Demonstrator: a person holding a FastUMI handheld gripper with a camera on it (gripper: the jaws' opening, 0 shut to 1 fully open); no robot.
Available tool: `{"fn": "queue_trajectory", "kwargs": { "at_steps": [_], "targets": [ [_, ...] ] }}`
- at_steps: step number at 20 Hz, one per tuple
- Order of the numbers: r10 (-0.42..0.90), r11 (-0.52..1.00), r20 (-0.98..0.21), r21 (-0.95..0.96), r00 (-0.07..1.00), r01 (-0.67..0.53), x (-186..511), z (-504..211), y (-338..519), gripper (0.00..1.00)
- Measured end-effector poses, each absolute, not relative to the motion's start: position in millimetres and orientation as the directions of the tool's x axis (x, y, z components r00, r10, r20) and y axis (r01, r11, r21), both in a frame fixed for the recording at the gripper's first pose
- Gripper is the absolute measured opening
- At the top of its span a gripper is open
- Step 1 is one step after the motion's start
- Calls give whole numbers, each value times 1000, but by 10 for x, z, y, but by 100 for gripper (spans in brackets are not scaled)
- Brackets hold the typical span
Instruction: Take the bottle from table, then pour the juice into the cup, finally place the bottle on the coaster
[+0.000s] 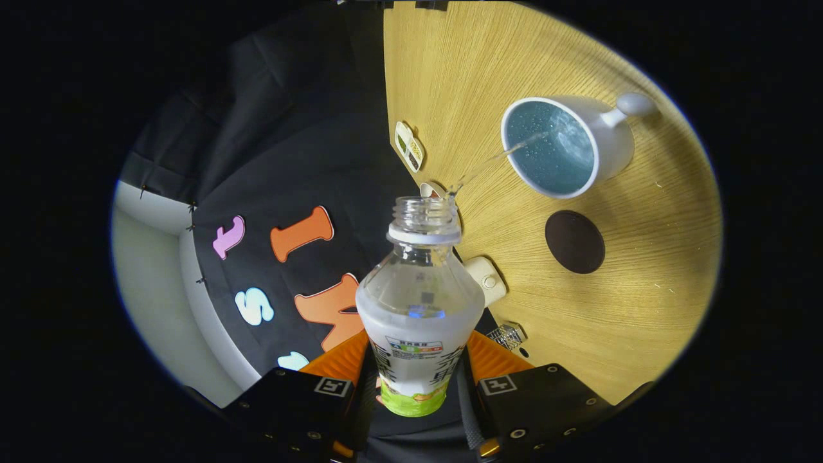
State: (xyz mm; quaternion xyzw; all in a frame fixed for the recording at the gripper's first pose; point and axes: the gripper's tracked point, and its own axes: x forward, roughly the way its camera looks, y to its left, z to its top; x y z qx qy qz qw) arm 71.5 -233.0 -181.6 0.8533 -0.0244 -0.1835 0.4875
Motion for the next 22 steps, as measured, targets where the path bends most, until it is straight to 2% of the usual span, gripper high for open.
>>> {"fn": "queue_trajectory", "kwargs": {
  "at_steps": [16, 22],
  "targets": [
    [-232, -641, -264, 765, 936, 57, 688, -1804, -2390, 58],
    [-228, -615, -262, 785, 938, 70, 727, -1823, -2308, 58]
  ]
}}
